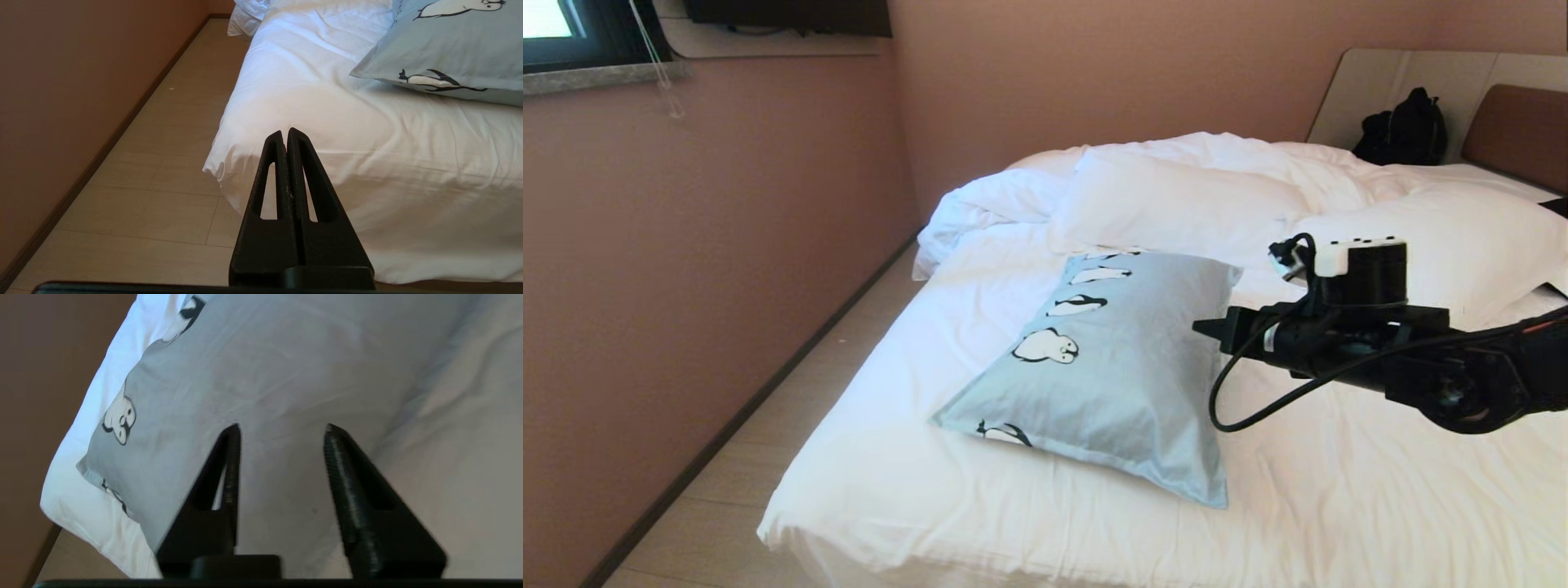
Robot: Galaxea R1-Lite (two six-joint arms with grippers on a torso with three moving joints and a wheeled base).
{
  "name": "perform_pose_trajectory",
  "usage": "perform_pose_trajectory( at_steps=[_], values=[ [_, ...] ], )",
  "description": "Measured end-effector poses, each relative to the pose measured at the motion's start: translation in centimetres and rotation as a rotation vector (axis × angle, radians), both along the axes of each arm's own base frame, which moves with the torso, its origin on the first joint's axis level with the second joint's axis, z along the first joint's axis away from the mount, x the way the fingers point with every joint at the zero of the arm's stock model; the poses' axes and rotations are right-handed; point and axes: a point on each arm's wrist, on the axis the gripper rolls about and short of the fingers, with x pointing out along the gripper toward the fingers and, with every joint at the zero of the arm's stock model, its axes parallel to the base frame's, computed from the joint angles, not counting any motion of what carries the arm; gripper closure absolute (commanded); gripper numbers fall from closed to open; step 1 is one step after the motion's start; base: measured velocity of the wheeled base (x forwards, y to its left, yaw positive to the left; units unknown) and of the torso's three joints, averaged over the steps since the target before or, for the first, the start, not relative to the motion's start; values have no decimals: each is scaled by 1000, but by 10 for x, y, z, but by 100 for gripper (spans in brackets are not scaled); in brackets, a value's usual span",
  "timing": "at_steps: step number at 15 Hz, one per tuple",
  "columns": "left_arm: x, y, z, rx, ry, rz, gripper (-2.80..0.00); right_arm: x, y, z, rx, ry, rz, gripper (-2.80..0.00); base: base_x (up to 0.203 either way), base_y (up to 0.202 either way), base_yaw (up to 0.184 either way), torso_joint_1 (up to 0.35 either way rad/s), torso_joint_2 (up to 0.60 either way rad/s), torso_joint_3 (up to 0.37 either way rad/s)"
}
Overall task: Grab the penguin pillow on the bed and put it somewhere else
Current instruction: Pick up the pillow
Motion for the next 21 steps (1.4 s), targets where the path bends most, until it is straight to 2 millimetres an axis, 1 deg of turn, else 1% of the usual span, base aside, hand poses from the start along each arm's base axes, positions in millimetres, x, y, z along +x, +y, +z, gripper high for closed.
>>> perform_pose_trajectory(
  at_steps=[2, 6, 12, 17, 19, 21],
  values=[
    [0, 0, 0, 0, 0, 0, 0, 4, 8, -10, -4, 16, 17, -280, 0, 0, 0, 0, 0, 0],
    [0, 0, 0, 0, 0, 0, 0, 9, 11, -25, -12, 59, 20, -280, 0, 0, 0, 0, 0, 0],
    [0, 0, 0, 0, 0, 0, 0, 13, 13, -35, 22, 101, 14, -280, 0, 0, 0, 0, 0, 0],
    [0, 0, 0, 0, 0, 0, 0, 9, 12, -43, 11, 133, 5, -280, 0, 0, 0, 0, 0, 0],
    [0, 0, 0, 0, 0, 0, 0, 10, 13, -49, 14, 151, 8, -280, 0, 0, 0, 0, 0, 0],
    [0, 0, 0, 0, 0, 0, 0, 11, 18, -56, 29, 177, 18, -280, 0, 0, 0, 0, 0, 0]
  ],
)
